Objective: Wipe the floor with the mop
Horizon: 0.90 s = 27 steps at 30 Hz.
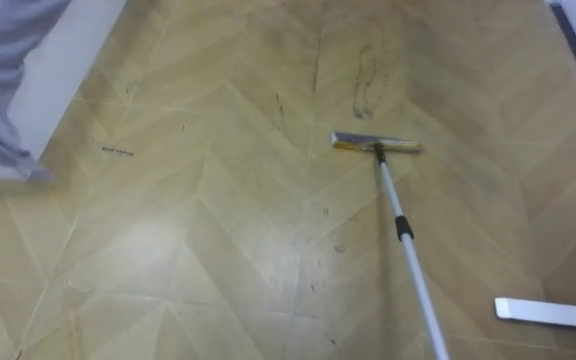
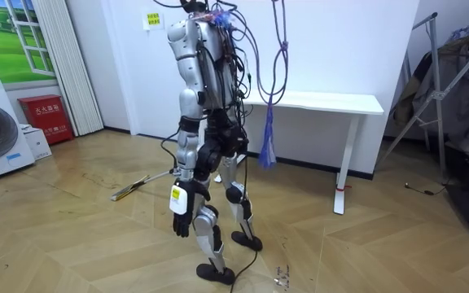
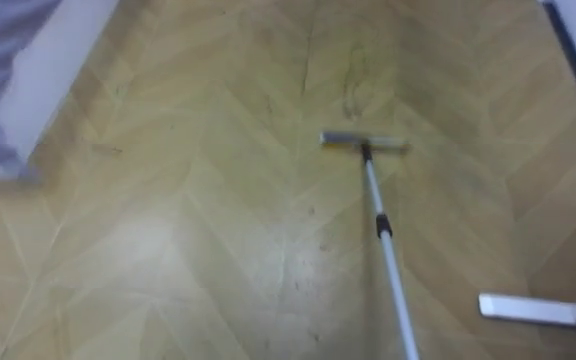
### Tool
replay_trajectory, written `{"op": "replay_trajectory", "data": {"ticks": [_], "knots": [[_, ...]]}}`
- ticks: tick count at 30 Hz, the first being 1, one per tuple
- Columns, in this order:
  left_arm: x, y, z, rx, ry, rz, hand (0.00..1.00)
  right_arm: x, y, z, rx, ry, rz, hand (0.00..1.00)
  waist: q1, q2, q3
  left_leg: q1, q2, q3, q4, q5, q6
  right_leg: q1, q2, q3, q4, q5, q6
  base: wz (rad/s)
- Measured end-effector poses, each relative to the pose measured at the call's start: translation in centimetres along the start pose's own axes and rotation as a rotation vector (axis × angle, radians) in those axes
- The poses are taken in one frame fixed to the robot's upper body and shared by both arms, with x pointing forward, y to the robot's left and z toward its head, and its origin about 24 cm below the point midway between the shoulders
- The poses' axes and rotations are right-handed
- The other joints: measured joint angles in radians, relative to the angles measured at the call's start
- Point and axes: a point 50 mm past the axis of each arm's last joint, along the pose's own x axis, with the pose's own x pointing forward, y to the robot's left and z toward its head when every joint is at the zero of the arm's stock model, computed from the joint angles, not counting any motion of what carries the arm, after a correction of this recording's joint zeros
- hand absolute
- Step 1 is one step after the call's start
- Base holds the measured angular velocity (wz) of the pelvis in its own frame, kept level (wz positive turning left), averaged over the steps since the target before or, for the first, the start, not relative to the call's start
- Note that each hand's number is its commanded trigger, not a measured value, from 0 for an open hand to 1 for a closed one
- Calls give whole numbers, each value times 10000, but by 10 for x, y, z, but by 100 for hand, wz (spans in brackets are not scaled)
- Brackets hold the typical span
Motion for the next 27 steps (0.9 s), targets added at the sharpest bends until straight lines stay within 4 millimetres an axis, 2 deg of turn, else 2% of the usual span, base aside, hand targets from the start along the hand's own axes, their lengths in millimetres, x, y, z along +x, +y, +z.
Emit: {"op": "replay_trajectory", "data": {"ticks": [3, 5, 7, 9, 11, 14, 17, 18, 19, 20, 21, 22, 23, 24, 25, 26, 27], "knots": [[1, 7, 16, -46, -356, 351, 0, 0, -1, 6, 171, -145, -106, 100, 5, -33, 65, -876, -33, -4, 558, -7, 11, -1051, -168, 15, 1024, -287, -32, 2], [1, 10, 26, -86, -624, 646, 0, 0, -2, 5, 317, -161, -138, 100, -7, -70, 75, -1441, -108, -31, 958, -56, 78, -1658, -284, 69, 1665, -599, -68, 14], [1, 14, 39, 43, -948, 907, 0, 0, -6, 3, 491, -103, -297, 100, -5, 15, 80, -2394, -212, -200, 1755, -248, 77, -2531, -426, 23, 2490, -1085, -93, 20], [1, 15, 41, 31, -934, 1033, 0, 0, -9, 1, 690, -69, -405, 100, 1, 116, 119, -3085, -213, -279, 2398, -427, 53, -3232, -500, 43, 3304, -1431, -138, 12], [1, 14, 38, -19, -762, 1053, 0, 0, -10, -4, 906, 35, -462, 100, 17, 191, 80, -3615, -264, -372, 2943, -507, 25, -3785, -586, 38, 4013, -1721, -200, 14], [2, 12, 34, -615, -466, 929, 0, 0, -7, -7, 1156, 167, -553, 100, 295, 269, 29, -4366, -234, -555, 3989, -699, -144, -4504, -575, 63, 5184, -2162, -430, 10], [2, 8, 29, -906, -193, 760, 0, 0, -7, 6, 1263, 109, -711, 100, 747, 265, 30, -5028, -86, -609, 5525, -765, -314, -5032, -660, 155, 6454, -2772, -885, -11], [2, 5, 24, -1042, -14, 650, 0, -2, -11, 14, 1248, 51, -827, 100, 889, 235, 50, -5458, 4, -592, 6611, -532, -489, -5198, -743, 145, 7093, -3094, -982, -29], [2, 1, 22, -1001, 66, 604, 0, -3, -16, 26, 1275, -151, -906, 100, 988, 245, 51, -6055, 58, -590, 7769, 65, -449, -5307, -721, 197, 7641, -3378, -1046, -25], [1, 0, 21, -1005, 75, 583, 0, -4, -18, 31, 1298, -227, -929, 100, 1117, 226, 58, -6388, 84, -579, 8364, 544, -428, -5365, -691, 256, 7873, -3483, -1082, -24], [1, -3, 22, -1091, 54, 499, 0, -7, -22, 45, 1487, -523, -909, 100, 1398, 168, 99, -7055, 102, -560, 9410, 1767, -428, -5458, -587, 438, 8253, -3605, -1240, -37], [1, -5, 20, -1231, 93, 399, 0, -11, -27, 63, 1696, -980, -841, 100, 1650, 64, 122, -7685, 142, -338, 10327, 2989, -544, -5570, -581, 649, 8565, -3659, -1367, -43], [0, -7, 19, -1377, 100, 339, 0, -13, -30, 72, 1820, -1238, -777, 100, 1753, 58, 127, -7969, 202, -156, 10798, 3198, -499, -5604, -583, 694, 8651, -3665, -1374, -32], [0, -8, 20, -1543, 4, 263, 0, -18, -35, 88, 1989, -1713, -765, 100, 1826, 31, 168, -8412, 207, 97, 11491, 2862, -325, -5619, -605, 746, 8712, -3685, -1344, -11], [1, -5, 22, -1694, -89, 278, 0, -22, -40, 99, 2177, -1999, -588, 100, 1898, -35, 225, -8465, 204, 416, 11262, 2215, -212, -5614, -686, 803, 8664, -3703, -1305, 0], [1, -4, 22, -1713, -127, 305, 0, -23, -41, 102, 2238, -2101, -497, 100, 1907, -157, 284, -8327, 191, 514, 10700, 1907, -135, -5603, -762, 809, 8631, -3730, -1230, 15], [1, -1, 20, -1684, -180, 311, 0, -25, -42, 107, 2391, -2244, -363, 100, 1902, -216, 317, -7788, 199, 552, 8865, 1496, -210, -5543, -786, 799, 8503, -3745, -1019, 20]]}}
